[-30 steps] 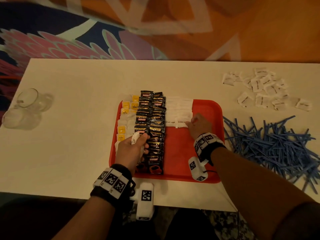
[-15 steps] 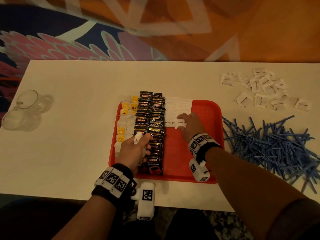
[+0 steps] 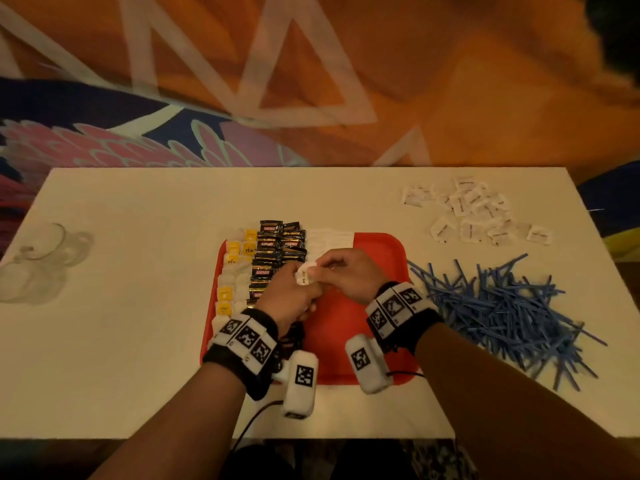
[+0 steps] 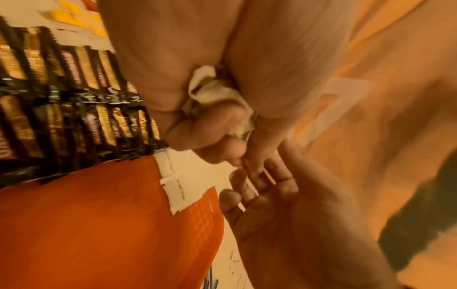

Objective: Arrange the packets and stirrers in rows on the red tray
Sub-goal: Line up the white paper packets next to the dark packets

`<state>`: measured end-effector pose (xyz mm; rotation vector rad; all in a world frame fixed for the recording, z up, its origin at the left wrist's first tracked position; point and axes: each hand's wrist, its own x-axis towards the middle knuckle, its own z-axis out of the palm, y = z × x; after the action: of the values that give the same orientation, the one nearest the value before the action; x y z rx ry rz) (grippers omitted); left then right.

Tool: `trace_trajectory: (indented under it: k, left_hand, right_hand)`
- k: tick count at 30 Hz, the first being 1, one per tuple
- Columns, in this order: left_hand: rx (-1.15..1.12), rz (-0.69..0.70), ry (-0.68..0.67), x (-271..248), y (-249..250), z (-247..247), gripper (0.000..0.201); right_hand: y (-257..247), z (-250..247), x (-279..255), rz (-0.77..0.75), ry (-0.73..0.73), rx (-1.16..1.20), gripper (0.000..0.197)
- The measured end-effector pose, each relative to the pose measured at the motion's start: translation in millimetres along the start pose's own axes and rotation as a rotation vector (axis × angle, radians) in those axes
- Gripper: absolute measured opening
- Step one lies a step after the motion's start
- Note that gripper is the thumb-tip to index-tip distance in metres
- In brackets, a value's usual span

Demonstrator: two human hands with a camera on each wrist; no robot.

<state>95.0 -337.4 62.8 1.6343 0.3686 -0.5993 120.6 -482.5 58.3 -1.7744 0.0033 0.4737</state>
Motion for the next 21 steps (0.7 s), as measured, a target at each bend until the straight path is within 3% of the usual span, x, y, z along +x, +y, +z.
trace_trajectory:
  k: [4,7,10,15,21]
  left_hand:
    - [-0.009,0.088,-0.023,-6,14,10,0.024]
    - [-0.127,0.116,0.006,-11,19,15,0.036]
    - [-0.225,0.137,0.083,-10,20,23,0.021]
    - [-0.207,0.231,0.175,-7,31,36,0.01]
    - [-0.116,0.318,0.166,-4,39,43,0.007]
  right_hand:
    - [-10,-13,-10,0.071,0.108,0.153,0.017]
    - [-19,-28,-18,0.083,0.161,0.263,0.017]
    - [-24,-40,-25,0.053,0.216,0.268,0.014]
    - [-28,-53,-35,0.093,0.131,0.294,0.024]
    - [-31,-63,-37,0.055,0.293,0.411,0.006]
